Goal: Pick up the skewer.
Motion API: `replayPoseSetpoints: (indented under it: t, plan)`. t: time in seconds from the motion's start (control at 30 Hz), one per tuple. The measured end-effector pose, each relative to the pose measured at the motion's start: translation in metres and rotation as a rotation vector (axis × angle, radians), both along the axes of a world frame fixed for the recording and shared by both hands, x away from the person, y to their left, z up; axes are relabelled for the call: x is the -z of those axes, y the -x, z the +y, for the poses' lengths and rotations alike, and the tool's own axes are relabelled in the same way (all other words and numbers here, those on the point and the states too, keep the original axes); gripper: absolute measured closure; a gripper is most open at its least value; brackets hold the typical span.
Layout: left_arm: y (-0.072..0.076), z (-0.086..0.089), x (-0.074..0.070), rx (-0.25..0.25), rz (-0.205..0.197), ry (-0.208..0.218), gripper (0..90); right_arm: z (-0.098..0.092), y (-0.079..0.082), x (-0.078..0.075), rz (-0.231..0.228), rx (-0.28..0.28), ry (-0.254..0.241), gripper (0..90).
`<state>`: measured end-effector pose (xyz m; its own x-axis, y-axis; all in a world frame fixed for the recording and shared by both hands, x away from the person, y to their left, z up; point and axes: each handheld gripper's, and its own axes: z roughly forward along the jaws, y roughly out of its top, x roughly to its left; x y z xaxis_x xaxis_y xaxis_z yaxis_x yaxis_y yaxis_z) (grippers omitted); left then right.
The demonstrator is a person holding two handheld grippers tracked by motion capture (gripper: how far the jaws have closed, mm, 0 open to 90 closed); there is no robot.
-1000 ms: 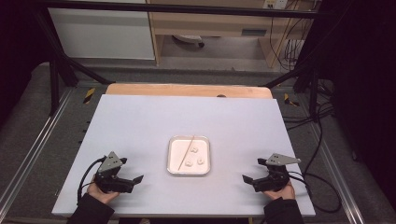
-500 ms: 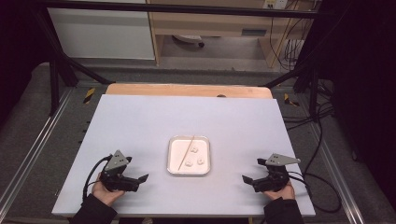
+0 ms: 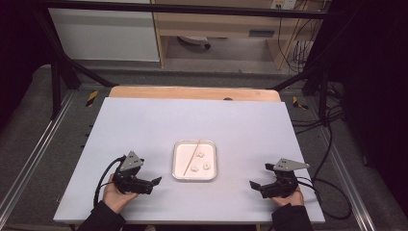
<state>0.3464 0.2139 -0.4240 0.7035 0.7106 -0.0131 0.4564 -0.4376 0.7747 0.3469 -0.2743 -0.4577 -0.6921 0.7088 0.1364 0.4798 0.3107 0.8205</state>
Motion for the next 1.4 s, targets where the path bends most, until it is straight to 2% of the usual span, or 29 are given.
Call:
replayPoseSetpoints:
  t: [0.2,0.3,0.8,0.97,1.03,1.4]
  plan:
    - [-0.005,-0.014,-0.006,0.008,-0.007,-0.008,6.9,0.0,0.0,0.0,0.001,-0.001,0.002,0.9]
    - [-0.008,-0.022,-0.007,0.008,0.0,-0.004,7.7,0.0,0.0,0.0,0.0,-0.002,0.003,0.9]
    - [-0.024,-0.064,-0.012,0.006,0.011,-0.035,14.2,0.001,0.0,0.0,0.002,0.0,0.004,0.9]
    - [-0.03,-0.077,-0.009,-0.001,0.019,-0.054,18.9,0.001,0.0,0.0,0.0,-0.001,0.006,0.9]
    - [-0.032,-0.082,-0.008,-0.004,0.02,-0.058,24.8,0.001,0.0,0.0,0.001,0.0,0.006,0.9]
    - [-0.042,-0.1,0.002,-0.046,0.049,-0.064,39.6,0.0,0.0,0.0,0.0,-0.003,0.007,0.9]
